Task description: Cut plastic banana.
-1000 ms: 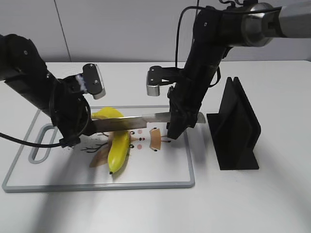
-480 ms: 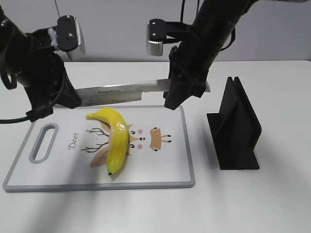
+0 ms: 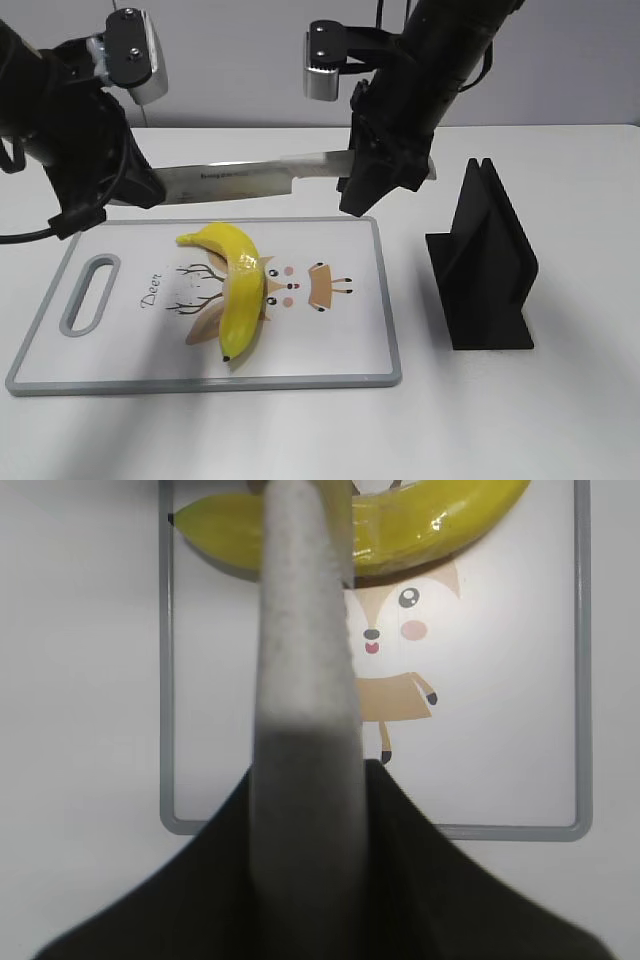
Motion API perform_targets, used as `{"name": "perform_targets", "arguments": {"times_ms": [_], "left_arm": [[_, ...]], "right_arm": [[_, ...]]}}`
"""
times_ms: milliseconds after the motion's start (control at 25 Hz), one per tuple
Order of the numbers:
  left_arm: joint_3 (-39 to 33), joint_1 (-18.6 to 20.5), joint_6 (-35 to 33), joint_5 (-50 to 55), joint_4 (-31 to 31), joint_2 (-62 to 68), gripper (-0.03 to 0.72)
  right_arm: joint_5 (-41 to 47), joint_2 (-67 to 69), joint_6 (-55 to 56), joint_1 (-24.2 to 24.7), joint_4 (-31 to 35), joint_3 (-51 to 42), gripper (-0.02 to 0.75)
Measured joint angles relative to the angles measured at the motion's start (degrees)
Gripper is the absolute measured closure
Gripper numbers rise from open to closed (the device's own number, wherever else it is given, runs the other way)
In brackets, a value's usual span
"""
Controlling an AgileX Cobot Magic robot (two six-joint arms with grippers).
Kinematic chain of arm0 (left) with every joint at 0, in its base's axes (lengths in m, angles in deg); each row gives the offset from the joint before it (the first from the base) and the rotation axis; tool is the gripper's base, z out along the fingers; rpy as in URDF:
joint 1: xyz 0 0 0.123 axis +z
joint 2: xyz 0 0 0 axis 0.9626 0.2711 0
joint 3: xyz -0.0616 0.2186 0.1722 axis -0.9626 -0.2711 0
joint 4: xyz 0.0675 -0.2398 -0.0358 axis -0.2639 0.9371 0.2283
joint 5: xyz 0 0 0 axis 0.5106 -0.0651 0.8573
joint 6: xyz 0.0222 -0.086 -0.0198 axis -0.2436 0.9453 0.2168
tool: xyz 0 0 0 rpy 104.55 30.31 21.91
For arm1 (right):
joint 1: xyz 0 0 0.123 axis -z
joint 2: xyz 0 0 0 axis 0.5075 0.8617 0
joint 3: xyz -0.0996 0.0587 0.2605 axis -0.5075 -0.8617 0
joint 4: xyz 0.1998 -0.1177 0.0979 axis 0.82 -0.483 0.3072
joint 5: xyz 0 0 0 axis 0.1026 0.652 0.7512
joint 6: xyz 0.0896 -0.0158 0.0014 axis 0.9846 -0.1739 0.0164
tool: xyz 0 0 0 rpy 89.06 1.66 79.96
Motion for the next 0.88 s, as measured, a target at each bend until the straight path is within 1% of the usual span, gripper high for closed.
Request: {"name": "perform_targets", "arguments": {"times_ms": [120,280,360,440,520,600,680,760,880], "left_arm": [[0.0,0.1,0.5,-1.8,0.4,0.0,0.587],[0.0,0.4,1.1,-2.9,0.7,-0.6,0.407],[0.1,0.4,1.3,-2.9,0.7,-0.8,0.301],[0.1,0.4,1.4,-2.9,0.7,-0.9,0.223],[0.4,0.4,1.4,-2.6,0.7,-1.2,0.163],[0.9,0.4,2.8,-2.3,0.7,-1.7,0.135],[1.8,0.9,6.7,-2.1,0.7,-2.7,0.124],[2.8,1.7,11.8,-2.1,0.6,-4.2,0.119],[3.5,3.4,22.3,-2.1,-0.9,-7.0,0.117]], "right_arm": [[0.1,0.0,0.4,0.0,-0.2,0.0,0.552],[0.2,0.0,1.9,0.2,-1.4,-0.1,0.566],[0.3,0.0,2.0,0.3,-2.5,-0.1,0.569],[0.3,0.0,2.1,0.3,-2.5,-0.1,0.569],[0.3,0.0,2.4,0.3,-2.4,-0.1,0.569],[0.3,0.0,3.3,0.3,-2.4,-0.1,0.569],[0.3,0.0,4.9,0.3,-2.3,0.2,0.569],[0.3,-0.1,6.2,0.3,-2.4,0.9,0.569],[0.3,-1.3,8.9,0.3,-2.4,2.1,0.569]]}}
